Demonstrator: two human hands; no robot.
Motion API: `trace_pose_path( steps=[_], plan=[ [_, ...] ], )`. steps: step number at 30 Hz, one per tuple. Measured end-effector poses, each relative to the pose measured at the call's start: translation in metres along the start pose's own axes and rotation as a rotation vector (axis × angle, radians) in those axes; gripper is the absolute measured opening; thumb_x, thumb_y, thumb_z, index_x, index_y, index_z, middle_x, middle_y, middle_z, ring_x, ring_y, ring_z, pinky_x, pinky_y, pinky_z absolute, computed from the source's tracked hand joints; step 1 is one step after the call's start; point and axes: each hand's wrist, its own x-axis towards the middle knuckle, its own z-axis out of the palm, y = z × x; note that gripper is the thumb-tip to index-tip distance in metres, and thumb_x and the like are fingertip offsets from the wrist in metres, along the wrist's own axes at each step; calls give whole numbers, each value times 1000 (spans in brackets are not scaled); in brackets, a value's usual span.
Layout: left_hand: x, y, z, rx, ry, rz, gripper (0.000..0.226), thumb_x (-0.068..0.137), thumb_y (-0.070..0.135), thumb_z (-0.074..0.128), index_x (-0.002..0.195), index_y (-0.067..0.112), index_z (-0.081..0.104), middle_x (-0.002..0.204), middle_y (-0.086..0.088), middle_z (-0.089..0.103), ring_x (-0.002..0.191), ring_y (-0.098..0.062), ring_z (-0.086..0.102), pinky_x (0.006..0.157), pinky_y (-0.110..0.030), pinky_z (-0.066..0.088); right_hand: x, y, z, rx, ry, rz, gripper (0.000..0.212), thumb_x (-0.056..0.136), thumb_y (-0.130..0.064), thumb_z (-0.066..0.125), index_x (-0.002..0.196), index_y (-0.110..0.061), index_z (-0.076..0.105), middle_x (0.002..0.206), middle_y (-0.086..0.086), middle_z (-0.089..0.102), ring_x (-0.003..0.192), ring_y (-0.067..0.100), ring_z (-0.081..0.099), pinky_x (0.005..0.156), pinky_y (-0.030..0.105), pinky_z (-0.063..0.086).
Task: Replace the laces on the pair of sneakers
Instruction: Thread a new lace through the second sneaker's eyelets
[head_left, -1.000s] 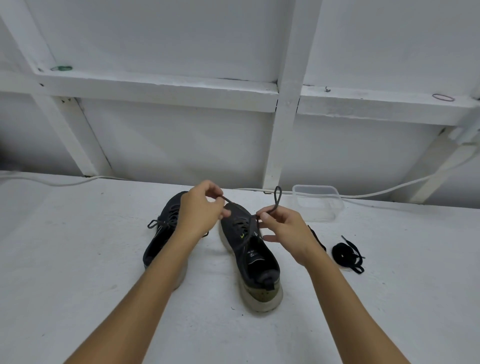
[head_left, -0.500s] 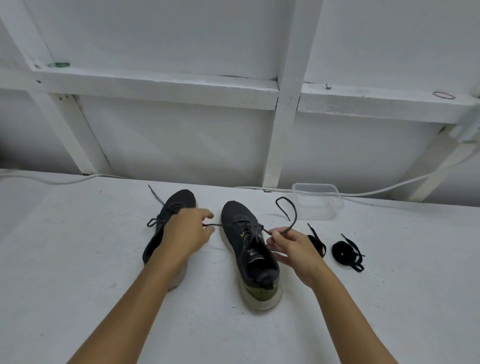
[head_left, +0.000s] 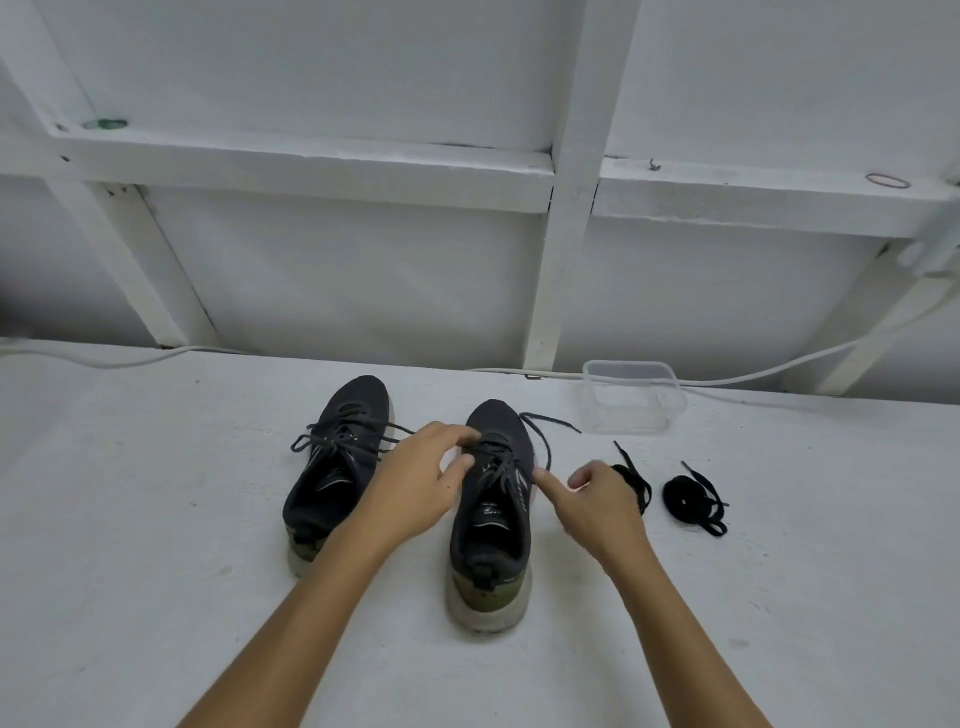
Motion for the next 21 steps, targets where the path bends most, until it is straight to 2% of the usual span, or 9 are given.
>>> trace_pose_path(
  steps=[2, 3, 5, 7, 9, 13, 15, 17, 21],
  plan=[
    [4, 0, -2, 29, -37, 66, 38, 102, 21, 53, 138, 30, 58, 137, 16, 55, 84, -3, 57, 88, -12, 37, 0, -1, -3, -89, 88, -212, 31, 86, -45, 76, 89, -24, 53, 87, -10, 62, 70, 6, 58, 58, 20, 37],
    [6, 1, -3, 24, -53, 87, 40, 102, 20, 53, 140, 30, 57, 140, 16, 54, 92, -6, 58, 91, -13, 38, 0, -4, -4, -93, 56, -315, 23, 88, -38, 75, 95, -29, 54, 96, -16, 61, 73, 5, 59, 61, 16, 37],
    [9, 5, -3, -3, -95, 112, 38, 101, 19, 56, 138, 28, 60, 133, 12, 61, 98, -9, 60, 92, -17, 43, -1, -10, -2, -124, -101, -429, 27, 92, -27, 71, 114, -39, 59, 110, -24, 59, 81, -2, 61, 66, 10, 40],
    [10, 8, -3, 1, -112, 107, 28, 98, 21, 62, 125, 24, 69, 112, 8, 71, 92, -10, 62, 90, -26, 48, -1, -14, 1, -168, -228, -435, 26, 95, -22, 68, 116, -37, 67, 102, -23, 65, 82, -3, 64, 73, 15, 49],
    [9, 6, -8, 54, -81, 92, 17, 97, 22, 64, 109, 20, 75, 100, 6, 71, 89, -11, 62, 88, -32, 49, 0, -15, 2, -220, -208, -426, 16, 96, -20, 67, 105, -32, 74, 87, -21, 67, 80, -1, 64, 78, 23, 52],
    [0, -17, -32, 197, -52, 10, 13, 98, 22, 60, 99, 19, 73, 94, 6, 67, 92, -14, 60, 85, -31, 47, 4, -7, -11, -323, -89, -420, 16, 96, -25, 65, 91, -39, 72, 71, -29, 63, 72, -6, 58, 62, 22, 42],
    [-6, -22, -37, 251, -95, -17, 14, 99, 23, 58, 99, 20, 72, 93, 8, 65, 92, -13, 58, 83, -28, 46, 3, -4, -14, -422, -89, -414, 15, 95, -29, 64, 89, -42, 70, 69, -31, 61, 72, -5, 57, 56, 20, 35],
    [-8, -19, -35, 294, -128, -7, 16, 100, 25, 57, 103, 20, 72, 94, 10, 62, 94, -14, 58, 84, -29, 46, 0, -5, -12, -469, -102, -431, 14, 96, -30, 63, 93, -42, 69, 75, -28, 61, 76, 1, 58, 59, 20, 36],
    [-6, -6, -23, 156, -109, 30, 29, 100, 29, 58, 128, 26, 64, 116, 13, 65, 80, -4, 55, 85, -23, 44, -5, -14, -9, -389, -184, -514, 22, 97, -28, 64, 116, -37, 69, 100, -24, 67, 86, 0, 60, 78, 28, 50]
  ],
)
